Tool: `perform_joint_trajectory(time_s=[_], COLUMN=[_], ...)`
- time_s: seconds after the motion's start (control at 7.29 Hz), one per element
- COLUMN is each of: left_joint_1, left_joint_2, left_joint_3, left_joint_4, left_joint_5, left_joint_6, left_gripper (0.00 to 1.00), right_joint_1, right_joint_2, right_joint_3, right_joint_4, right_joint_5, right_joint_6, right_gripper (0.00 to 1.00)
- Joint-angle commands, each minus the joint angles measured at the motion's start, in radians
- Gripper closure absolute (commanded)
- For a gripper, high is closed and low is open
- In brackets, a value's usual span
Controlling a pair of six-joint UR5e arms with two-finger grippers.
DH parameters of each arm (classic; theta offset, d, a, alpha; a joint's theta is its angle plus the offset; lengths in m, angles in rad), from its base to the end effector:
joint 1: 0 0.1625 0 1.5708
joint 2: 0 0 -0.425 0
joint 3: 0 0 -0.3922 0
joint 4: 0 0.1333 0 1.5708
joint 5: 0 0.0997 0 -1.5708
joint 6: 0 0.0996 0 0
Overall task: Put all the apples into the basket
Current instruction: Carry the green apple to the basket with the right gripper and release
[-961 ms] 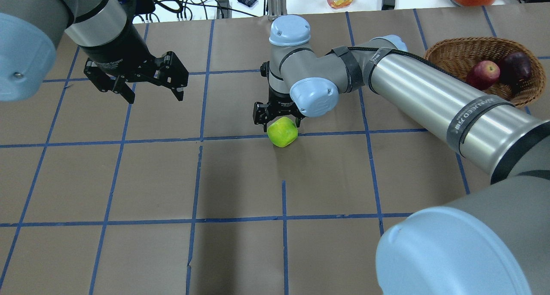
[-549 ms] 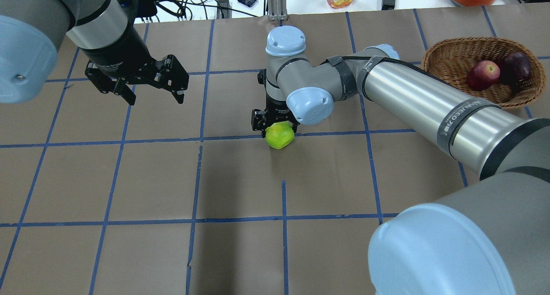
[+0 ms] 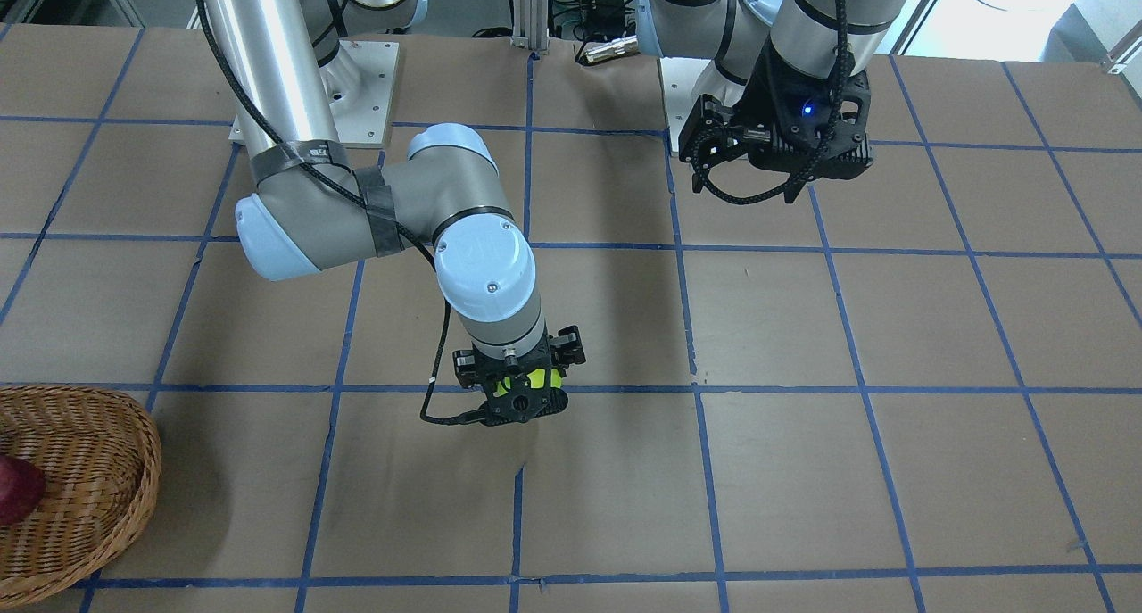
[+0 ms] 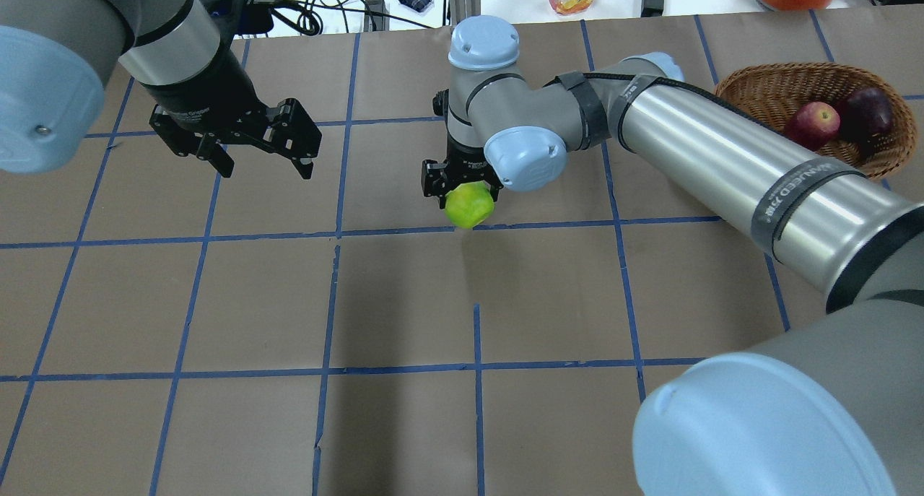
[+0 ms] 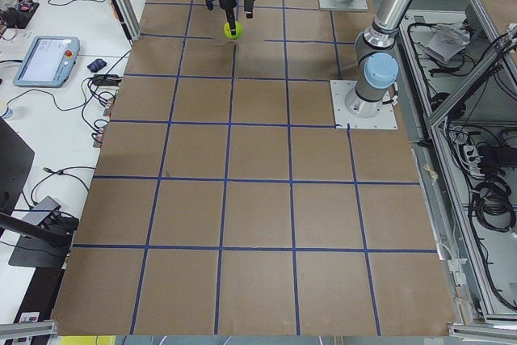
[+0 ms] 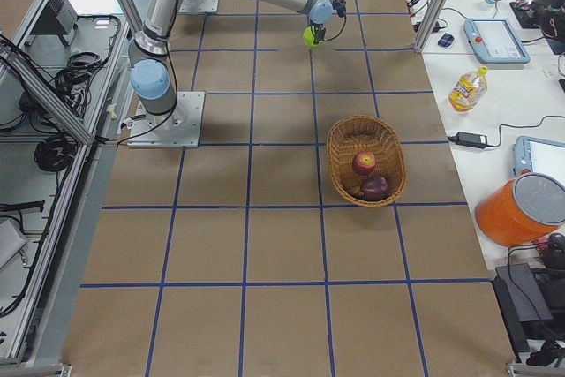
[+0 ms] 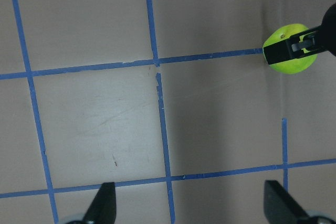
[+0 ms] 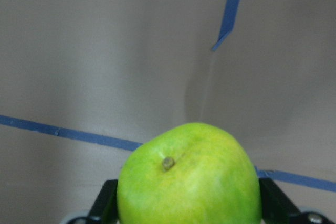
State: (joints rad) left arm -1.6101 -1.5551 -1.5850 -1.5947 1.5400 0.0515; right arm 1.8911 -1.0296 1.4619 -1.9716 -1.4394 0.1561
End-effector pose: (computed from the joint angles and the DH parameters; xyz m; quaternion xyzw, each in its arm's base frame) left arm -0.1552 -0.4772 0.4863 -0.0452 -0.9988 -0.0111 0.0155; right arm 0.3504 -0.5914 0.2606 -0.0808 0.9944 0.0308 0.0601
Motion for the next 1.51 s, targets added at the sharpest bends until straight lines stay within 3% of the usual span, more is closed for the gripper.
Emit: perform_joint_trajectory(time_s=[0.0,0.14,0.27,0.82,1.1,1.37], left_joint_1=[-0.004,-0.005,-0.005,-0.005,-0.005,-0.005], left_joint_2=[0.003,0.007,0.009,0.009,0.009,0.009], left_joint_3=[-0.007,-0.021,-0.021,-0.023,-0.024,-0.024], left_joint_4=[-0.001,0.002,0.002,0.007,0.005,0.005], left_joint_5=[-0.004,-0.005,-0.006,0.000,-0.001,0.000], left_joint_6=[-0.005,-0.005,-0.005,0.014,0.001,0.007], left_gripper=[0.00,0.00,0.00,0.00,0.00,0.00], right_joint_1=[-0.158,-0.235,-0.315,-0.590,-0.644,-0.658], right_joint_2=[-0.040,-0.046,-0.037,0.075,0.143,0.175], right_joint_3=[-0.178,-0.296,-0.381,-0.402,-0.400,-0.393], right_joint_4=[0.261,0.404,0.462,0.453,0.375,0.387], right_joint_5=[0.005,-0.007,-0.012,-0.166,-0.194,-0.202], right_joint_6=[-0.016,-0.047,-0.099,-0.358,-0.446,-0.446], right_gripper=[1.00,1.00,1.00,1.00,1.00,1.00])
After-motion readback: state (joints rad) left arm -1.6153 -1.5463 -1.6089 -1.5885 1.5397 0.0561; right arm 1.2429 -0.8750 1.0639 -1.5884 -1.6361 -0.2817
